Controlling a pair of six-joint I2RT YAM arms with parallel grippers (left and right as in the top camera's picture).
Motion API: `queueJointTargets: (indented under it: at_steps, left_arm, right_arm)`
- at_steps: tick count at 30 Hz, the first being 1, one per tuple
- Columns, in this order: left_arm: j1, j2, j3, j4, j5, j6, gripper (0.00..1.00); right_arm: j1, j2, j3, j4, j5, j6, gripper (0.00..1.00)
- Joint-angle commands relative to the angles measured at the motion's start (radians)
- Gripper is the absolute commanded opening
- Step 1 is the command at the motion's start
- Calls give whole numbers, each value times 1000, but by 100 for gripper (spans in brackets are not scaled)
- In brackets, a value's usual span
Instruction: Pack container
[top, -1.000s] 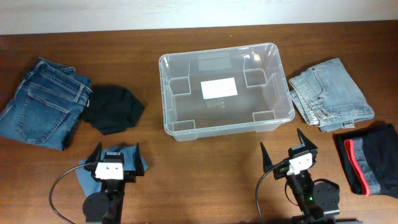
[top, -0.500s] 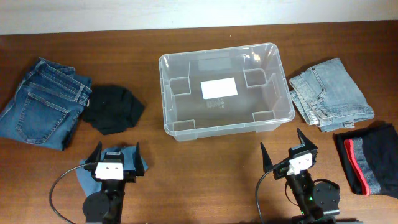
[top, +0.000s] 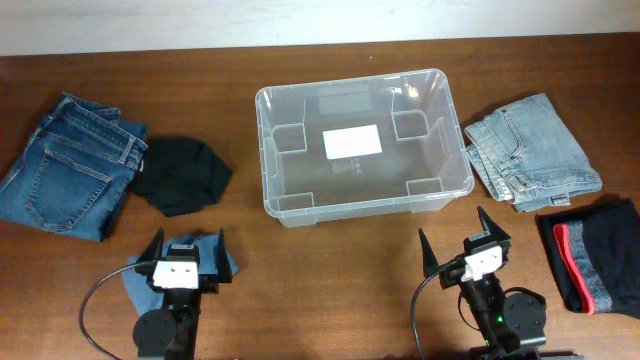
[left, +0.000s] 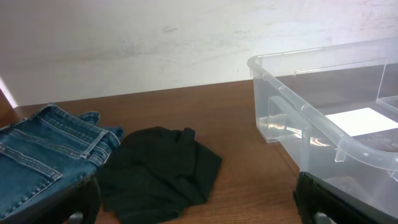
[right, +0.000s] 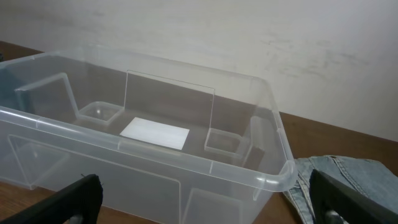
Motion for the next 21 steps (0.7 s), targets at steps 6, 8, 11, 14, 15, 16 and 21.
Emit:
queueJointTargets:
  at_steps: [6, 8, 11, 14, 15, 16, 21]
  left_arm:
    - [6, -8, -7, 1, -10, 17, 100]
    - [6, -8, -7, 1, -10, 16, 100]
    - [6, -8, -8, 1, -10, 16, 100]
    - [6, -8, -7, 1, -10, 17, 100]
    - [6, -8, -7, 1, -10, 17, 100]
    - [6, -8, -7, 1, -10, 16, 100]
    - [6, -8, -7, 1, -10, 17, 100]
  right_arm:
    - [-5, -5, -5, 7, 14, 2, 98]
    - [-5, -5, -2, 50, -4, 40, 98]
    - [-5, -5, 34, 98, -3, 118, 98]
    - [-5, -5, 118, 139, 12, 144, 98]
    - [-5, -5, 146, 140, 31, 144, 98]
    - [-5, -4, 183, 138, 61, 144, 98]
    - [-5, 37, 336, 139, 223, 143, 98]
